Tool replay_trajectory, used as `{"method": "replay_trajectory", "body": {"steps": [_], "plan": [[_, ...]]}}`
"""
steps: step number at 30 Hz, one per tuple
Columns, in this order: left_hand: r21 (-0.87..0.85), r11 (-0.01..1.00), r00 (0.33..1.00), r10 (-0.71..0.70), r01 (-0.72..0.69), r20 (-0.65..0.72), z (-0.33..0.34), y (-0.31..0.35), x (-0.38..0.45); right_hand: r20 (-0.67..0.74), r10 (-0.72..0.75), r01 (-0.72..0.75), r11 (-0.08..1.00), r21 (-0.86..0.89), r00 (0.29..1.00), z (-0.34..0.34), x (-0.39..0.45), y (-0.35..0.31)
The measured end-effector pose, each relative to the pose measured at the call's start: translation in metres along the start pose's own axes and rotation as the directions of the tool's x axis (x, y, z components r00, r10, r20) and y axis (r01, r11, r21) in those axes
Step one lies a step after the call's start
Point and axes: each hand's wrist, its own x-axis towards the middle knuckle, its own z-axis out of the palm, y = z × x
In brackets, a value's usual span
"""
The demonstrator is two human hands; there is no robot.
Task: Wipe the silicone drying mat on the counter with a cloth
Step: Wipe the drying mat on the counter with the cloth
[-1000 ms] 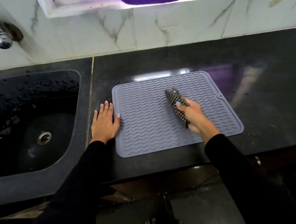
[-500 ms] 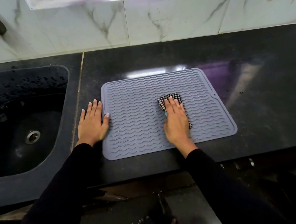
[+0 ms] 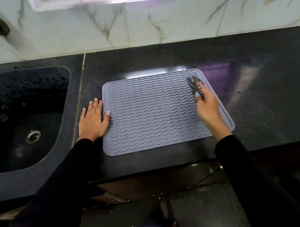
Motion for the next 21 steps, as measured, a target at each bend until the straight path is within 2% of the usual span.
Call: {"method": "replay_trajectory", "body": {"steps": [2, 5, 7, 14, 15, 17, 19, 20, 21], "plan": [[-0.001, 1.000, 1.000, 0.004, -0.004, -0.011, 0.001, 0.000, 0.001, 0.098, -0.100, 0.114, 0.982, -0.148, 0.990, 0.018, -0.014, 0.003], [-0.006, 1.000, 1.000, 0.002, -0.002, -0.018, 0.002, -0.002, 0.002, 0.231, -0.210, 0.296, 0.840, -0.455, 0.950, 0.047, -0.024, 0.018], [-0.002, 1.000, 1.000, 0.002, -0.002, -0.023, 0.003, -0.002, 0.002, 0.229, -0.226, 0.312, 0.817, -0.485, 0.947, 0.053, -0.021, 0.024], [0.002, 1.000, 1.000, 0.003, -0.003, -0.031, 0.003, -0.002, 0.000, 0.425, -0.100, 0.275, 0.885, -0.375, 0.900, 0.043, -0.009, 0.022], [0.001, 1.000, 1.000, 0.005, -0.005, -0.031, 0.003, -0.001, 0.000, 0.430, -0.077, 0.221, 0.930, -0.295, 0.899, 0.039, -0.007, 0.020], [-0.002, 1.000, 1.000, 0.005, -0.005, -0.031, 0.001, -0.001, 0.000, 0.404, 0.000, -0.007, 1.000, 0.016, 0.915, 0.026, 0.000, 0.012], [-0.004, 1.000, 1.000, 0.005, -0.006, -0.026, 0.001, -0.001, 0.000, 0.333, 0.128, -0.229, 0.930, 0.287, 0.934, 0.002, 0.004, 0.003], [-0.003, 1.000, 1.000, 0.005, -0.006, -0.027, 0.001, -0.001, -0.001, 0.271, 0.180, -0.255, 0.929, 0.270, 0.946, -0.010, 0.004, 0.000], [-0.001, 1.000, 1.000, 0.005, -0.005, -0.029, 0.001, -0.001, 0.000, 0.203, 0.199, -0.233, 0.960, 0.156, 0.959, -0.021, 0.002, -0.002]]}}
